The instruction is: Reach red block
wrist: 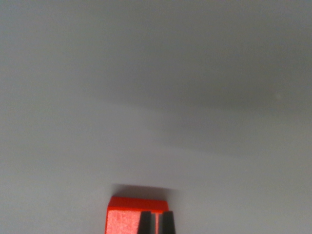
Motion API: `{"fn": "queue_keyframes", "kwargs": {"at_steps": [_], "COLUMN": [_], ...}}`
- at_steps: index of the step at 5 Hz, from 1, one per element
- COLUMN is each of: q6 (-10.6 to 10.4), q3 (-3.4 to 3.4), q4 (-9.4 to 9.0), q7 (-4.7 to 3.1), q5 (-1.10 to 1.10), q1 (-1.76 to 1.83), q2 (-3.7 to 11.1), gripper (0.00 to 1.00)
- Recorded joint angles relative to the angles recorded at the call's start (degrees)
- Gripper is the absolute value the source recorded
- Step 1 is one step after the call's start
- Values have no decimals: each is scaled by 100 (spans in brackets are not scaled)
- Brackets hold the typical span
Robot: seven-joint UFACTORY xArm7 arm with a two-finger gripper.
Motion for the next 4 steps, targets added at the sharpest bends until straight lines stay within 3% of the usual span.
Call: {"fn": "queue_keyframes", "kwargs": {"at_steps": [1,2,3,4], "q6": [-221,-221,-422,-422], "q3": [28,28,53,53], "q4": [-206,-206,-394,-394], "q7": [41,41,79,79], "q5": [-2,-2,-4,-4], "q1": [32,32,62,62], "q2": [56,56,107,107], "gripper": [0,0,0,0]}}
